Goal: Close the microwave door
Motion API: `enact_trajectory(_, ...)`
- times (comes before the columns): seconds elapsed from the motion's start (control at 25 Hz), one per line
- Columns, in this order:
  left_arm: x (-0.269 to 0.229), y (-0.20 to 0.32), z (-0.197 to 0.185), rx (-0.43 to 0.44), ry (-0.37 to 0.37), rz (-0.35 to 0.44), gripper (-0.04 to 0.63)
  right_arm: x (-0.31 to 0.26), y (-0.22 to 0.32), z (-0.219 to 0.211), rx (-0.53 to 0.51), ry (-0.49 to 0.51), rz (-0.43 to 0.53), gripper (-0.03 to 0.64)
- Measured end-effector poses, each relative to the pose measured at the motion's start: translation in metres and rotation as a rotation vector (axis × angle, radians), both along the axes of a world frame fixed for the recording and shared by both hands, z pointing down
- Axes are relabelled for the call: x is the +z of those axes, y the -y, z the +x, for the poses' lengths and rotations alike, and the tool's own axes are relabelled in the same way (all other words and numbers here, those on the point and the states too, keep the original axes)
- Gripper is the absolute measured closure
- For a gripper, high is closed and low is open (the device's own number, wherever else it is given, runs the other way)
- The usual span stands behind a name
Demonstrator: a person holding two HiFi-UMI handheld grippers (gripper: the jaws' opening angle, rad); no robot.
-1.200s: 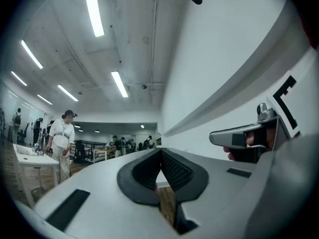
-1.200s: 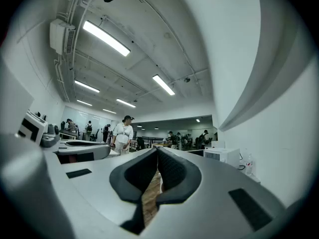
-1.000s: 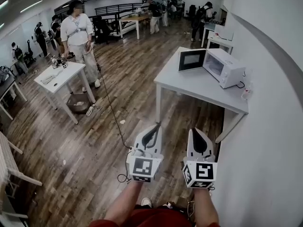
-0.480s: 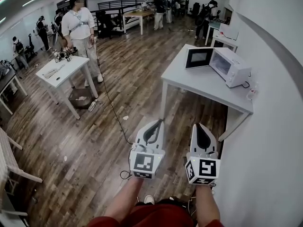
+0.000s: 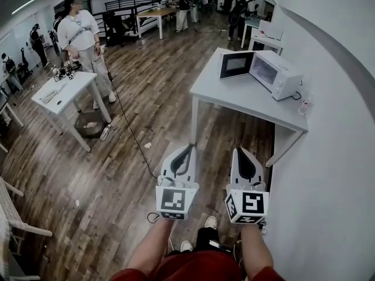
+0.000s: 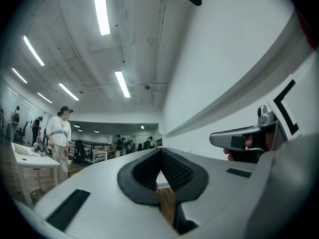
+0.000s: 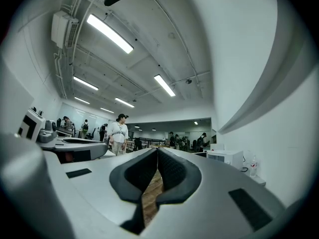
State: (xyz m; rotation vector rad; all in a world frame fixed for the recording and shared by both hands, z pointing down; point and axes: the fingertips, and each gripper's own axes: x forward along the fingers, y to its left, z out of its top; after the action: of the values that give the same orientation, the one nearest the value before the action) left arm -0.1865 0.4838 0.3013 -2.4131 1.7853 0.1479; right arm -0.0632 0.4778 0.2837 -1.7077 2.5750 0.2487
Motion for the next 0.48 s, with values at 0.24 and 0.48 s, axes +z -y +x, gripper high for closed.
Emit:
enact_trajectory(0.24, 0.009, 0.032, 0.004, 0.016, 0.006, -0.008, 0.568, 0.013, 0.033, 0.000, -0.002, 0.017, -0.016, 0.594)
enact_trajectory(0.48, 0.009, 0.070, 0.011, 0.011, 0.007, -0.019, 0.568, 0.010, 0.073, 0.003, -0.019, 0.028, -0.020, 0.594)
